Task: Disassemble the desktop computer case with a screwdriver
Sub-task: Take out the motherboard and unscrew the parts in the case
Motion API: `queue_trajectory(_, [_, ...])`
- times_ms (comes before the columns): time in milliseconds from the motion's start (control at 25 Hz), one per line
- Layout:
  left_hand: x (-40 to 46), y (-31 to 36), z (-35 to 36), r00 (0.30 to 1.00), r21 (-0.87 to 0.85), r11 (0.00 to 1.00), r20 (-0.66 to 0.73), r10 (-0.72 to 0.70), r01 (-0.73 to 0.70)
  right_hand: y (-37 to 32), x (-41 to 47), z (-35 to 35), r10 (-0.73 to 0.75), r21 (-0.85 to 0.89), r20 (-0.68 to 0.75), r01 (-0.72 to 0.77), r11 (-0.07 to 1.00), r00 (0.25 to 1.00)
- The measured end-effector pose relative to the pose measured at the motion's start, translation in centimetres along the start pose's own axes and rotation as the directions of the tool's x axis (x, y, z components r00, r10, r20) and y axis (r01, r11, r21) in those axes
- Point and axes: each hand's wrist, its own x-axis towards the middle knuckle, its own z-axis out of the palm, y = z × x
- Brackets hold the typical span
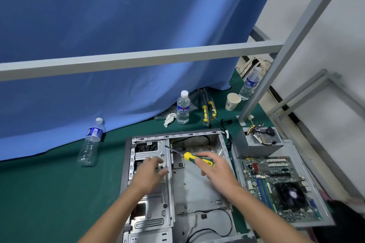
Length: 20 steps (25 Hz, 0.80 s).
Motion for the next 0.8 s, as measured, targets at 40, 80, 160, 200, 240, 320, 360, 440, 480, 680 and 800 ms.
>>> queue_trajectory(40, [0.1, -1.6, -0.3, 0.998, 0.23, 0.973, -0.059, -0.002, 0.016, 0.2, 0.2, -0.6, 0.023, -0.016, 0.0, -0.023, 1.0, 1.0])
queue_trajectory(80, [0.1, -3.2, -0.5, 0.997, 0.371, 0.928, -0.075, -0.02, 0.047, 0.4, 0.3, -1.0, 0.034, -0.04, -0.001, -0.034, 0.999, 0.999])
queue_trajectory(160, [-0.1, -5.2, -0.4, 0.999, 0.468, 0.883, -0.038, -0.024, 0.039, 0.4, 0.4, -1.4, 0.023, -0.113, -0.018, -0.024, 0.993, 1.0])
queue_trajectory(200, [-0.1, -5.6, -0.2, 1.0, 0.485, 0.875, -0.013, -0.002, 0.009, 0.3, 0.5, -1.4, 0.002, -0.167, -0.028, -0.007, 0.986, 1.0])
queue_trajectory(240, [0.1, -5.9, 0.0, 1.0, 0.5, 0.866, 0.008, 0.013, -0.016, 0.2, 0.6, -1.1, -0.029, -0.224, -0.029, 0.022, 0.974, 0.999])
queue_trajectory(320, [0.4, -5.8, 0.3, 1.0, 0.519, 0.855, 0.023, 0.005, -0.016, -0.3, 0.9, -0.5, -0.09, -0.314, -0.002, 0.084, 0.946, 0.996])
queue_trajectory(360, [0.4, -5.6, 0.4, 1.0, 0.525, 0.851, 0.023, -0.016, 0.001, -0.5, 1.0, -0.1, -0.107, -0.346, 0.016, 0.106, 0.932, 0.994])
queue_trajectory(440, [0.5, -5.1, 0.5, 0.998, 0.535, 0.844, 0.029, -0.057, 0.032, -1.0, 1.2, 0.4, -0.127, -0.405, 0.05, 0.136, 0.904, 0.991])
queue_trajectory(480, [0.5, -4.8, 0.6, 0.997, 0.542, 0.839, 0.029, -0.073, 0.046, -1.1, 1.3, 0.6, -0.132, -0.43, 0.063, 0.147, 0.891, 0.989])
queue_trajectory(680, [1.0, -3.9, 0.4, 0.996, 0.595, 0.802, 0.029, -0.087, 0.053, -1.1, 1.8, 1.0, -0.127, -0.444, 0.079, 0.149, 0.883, 0.989])
queue_trajectory(800, [1.1, -3.8, 0.3, 0.994, 0.606, 0.794, 0.043, -0.097, 0.052, -1.2, 1.9, 1.2, -0.142, -0.444, 0.09, 0.167, 0.88, 0.986])
